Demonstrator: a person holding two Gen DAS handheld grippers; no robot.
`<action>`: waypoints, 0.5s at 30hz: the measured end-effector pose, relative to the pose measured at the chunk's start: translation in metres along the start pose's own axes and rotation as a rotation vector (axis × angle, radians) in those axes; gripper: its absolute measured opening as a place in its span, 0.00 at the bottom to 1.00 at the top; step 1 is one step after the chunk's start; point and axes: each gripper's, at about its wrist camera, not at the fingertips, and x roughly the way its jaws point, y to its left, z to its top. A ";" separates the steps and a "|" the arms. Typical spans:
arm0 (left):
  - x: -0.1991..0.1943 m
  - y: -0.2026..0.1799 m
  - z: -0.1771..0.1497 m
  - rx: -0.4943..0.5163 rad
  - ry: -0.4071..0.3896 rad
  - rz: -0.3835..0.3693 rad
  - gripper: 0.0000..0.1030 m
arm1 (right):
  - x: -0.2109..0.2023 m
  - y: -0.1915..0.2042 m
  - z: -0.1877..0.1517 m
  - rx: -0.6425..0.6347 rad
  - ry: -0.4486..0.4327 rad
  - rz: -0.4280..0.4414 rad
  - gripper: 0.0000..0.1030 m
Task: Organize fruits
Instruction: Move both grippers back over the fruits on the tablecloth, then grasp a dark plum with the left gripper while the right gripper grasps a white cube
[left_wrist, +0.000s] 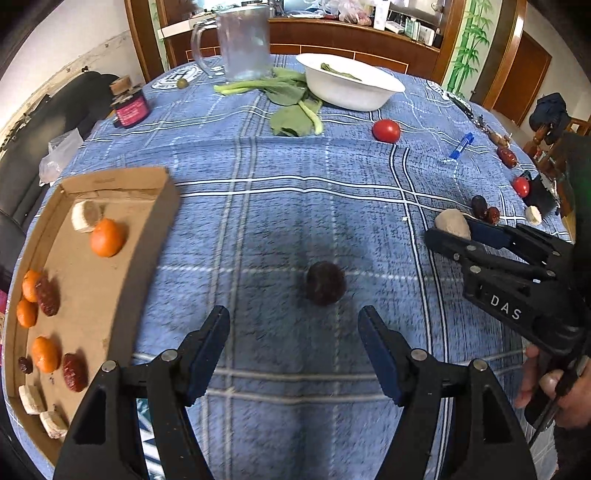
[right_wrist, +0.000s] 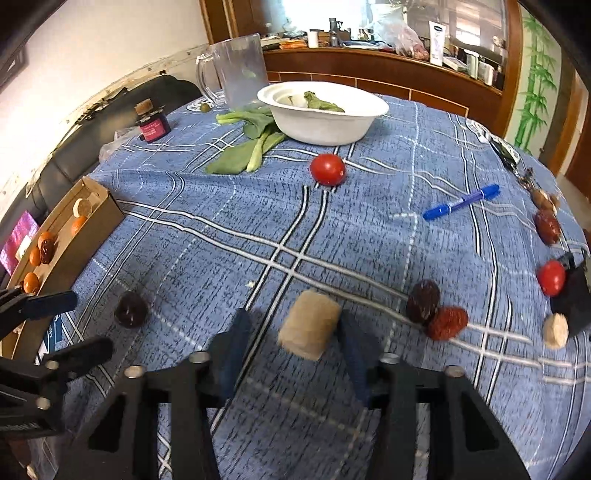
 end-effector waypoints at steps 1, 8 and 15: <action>0.004 -0.004 0.002 0.003 0.002 0.008 0.69 | 0.001 0.000 0.001 -0.015 0.000 -0.011 0.28; 0.022 -0.019 0.004 0.011 -0.032 0.011 0.47 | -0.003 -0.003 -0.003 -0.041 -0.018 0.002 0.28; 0.017 -0.024 0.005 0.048 -0.047 -0.013 0.21 | -0.010 -0.003 -0.007 -0.035 -0.030 0.000 0.29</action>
